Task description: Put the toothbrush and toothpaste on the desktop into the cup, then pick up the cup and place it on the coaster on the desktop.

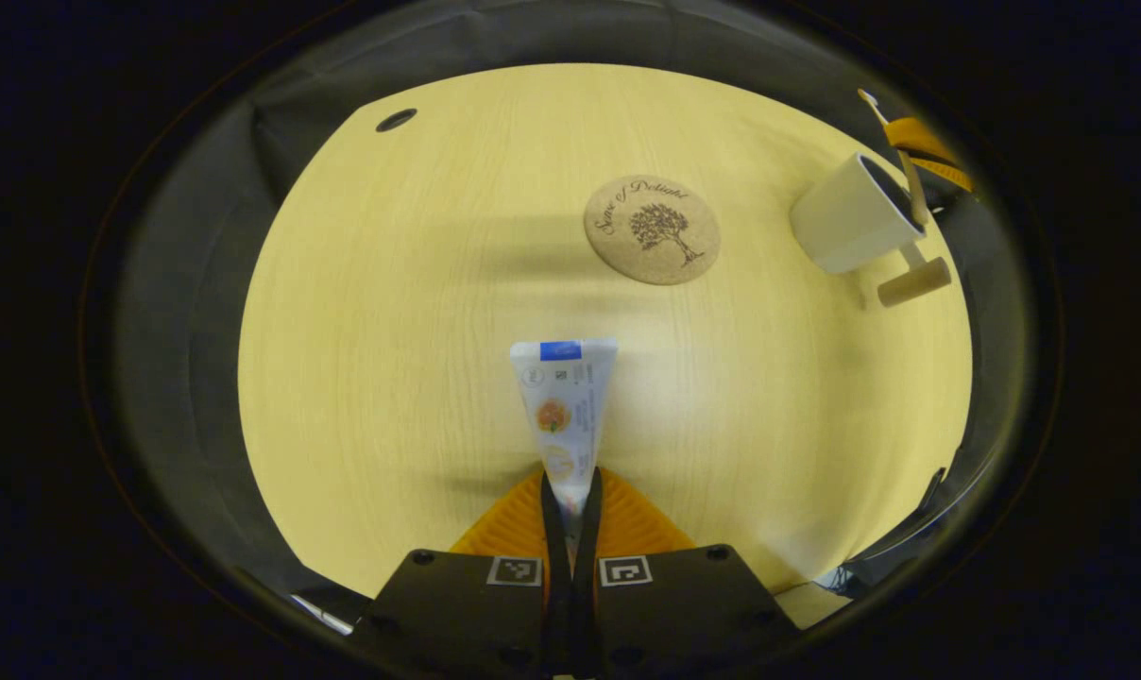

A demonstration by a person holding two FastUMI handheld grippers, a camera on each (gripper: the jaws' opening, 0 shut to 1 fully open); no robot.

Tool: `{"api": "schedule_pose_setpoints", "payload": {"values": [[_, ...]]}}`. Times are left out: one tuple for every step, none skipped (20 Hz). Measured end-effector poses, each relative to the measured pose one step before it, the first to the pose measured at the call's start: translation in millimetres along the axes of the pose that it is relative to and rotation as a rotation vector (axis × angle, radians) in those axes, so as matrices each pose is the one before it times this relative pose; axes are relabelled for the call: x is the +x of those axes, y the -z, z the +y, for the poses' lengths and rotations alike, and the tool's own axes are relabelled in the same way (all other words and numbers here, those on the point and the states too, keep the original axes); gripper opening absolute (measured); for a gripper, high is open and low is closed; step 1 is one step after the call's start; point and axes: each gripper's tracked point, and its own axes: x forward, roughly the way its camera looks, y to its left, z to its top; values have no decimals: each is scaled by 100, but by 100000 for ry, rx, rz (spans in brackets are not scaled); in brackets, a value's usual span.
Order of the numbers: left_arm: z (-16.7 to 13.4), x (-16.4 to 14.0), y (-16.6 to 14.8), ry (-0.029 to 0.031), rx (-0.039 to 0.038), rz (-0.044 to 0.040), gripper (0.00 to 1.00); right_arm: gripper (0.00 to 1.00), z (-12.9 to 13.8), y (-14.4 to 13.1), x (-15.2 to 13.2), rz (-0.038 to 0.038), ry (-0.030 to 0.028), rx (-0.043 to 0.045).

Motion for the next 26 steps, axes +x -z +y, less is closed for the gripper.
{"api": "schedule_pose_setpoints", "payload": {"values": [[-20,-141,-45,-108,277,50,7,3,-9,-60,194,-575,-127,-280],[-61,-208,-74,-80,376,-187,8,3,-105,-197,192,-926,276,-520],[-116,-248,-69,61,460,-213,8,3,-49,-29,78,-1049,304,-577],[-137,-300,-42,47,502,-129,8,3,71,-218,40,-1485,140,-707],[-165,-360,-45,72,410,-246,8,3,-9,-114,-51,-1494,49,-912],[-181,-398,-17,81,321,-199,8,3,24,-134,223,-1689,48,-875],[-204,-444,32,119,191,-59,8,4,138,-4,-222,-1399,-515,-1486],[-223,-494,45,134,109,-85,8,4,40,-6,-70,-1198,57,-1703],[-240,-555,52,153,114,-114,8,4,231,77,84,-1050,17,-1626],[-235,-630,58,76,141,-142,8,5,60,304,59,-103,-27,-937],[-220,-706,56,-57,85,-290,8,5,280,461,116,703,-843,-223],[-223,-765,29,-107,65,-486,8,5,357,335,30,169,-1277,293],[-239,-837,34,-46,179,-465,8,5,89,350,77,-165,-99,473],[-203,-917,0,-328,141,-698,8,6,156,286,-186,136,-431,710],[-256,-997,-94,-185,171,-1123,8,11,105,324,-161,-584,-167,471],[-329,-1045,-114,68,289,-1136,8,12,65,50,-243,-884,-202,516],[-343,-1093,-102,-152,533,-875,8,21,-64,319,-214,226,-22,67],[-393,-1148,-120,-154,617,-819,7,26,-123,239,-319,477,340,-314],[-488,-1186,-147,89,568,-779,7,27,-65,-51,-295,-730,-84,406],[-544,-1234,-223,105,290,-1122,7,27,-190,-26,-293,-311,166,471],[-627,-1264,-221,249,240,-829,8,27,-100,271,-322,118,15,511],[919,7000,-2890,255,94,-1356,7,27,-191,57,-250,-33,-103,684],[-330,-6504,1517,582,247,-1695,8,27,-173,27,-261,-345,27,779],[-1827,-2308,-1945,588,444,-1613,8,27,-265,43,-311,-69,262,462],[-865,-849,-1005,518,603,-1764,8,27,-383,-29,-228,-370,340,603],[-1127,-316,-1580,440,770,-2094,8,27,-400,4,-240,-130,410,631]]}}
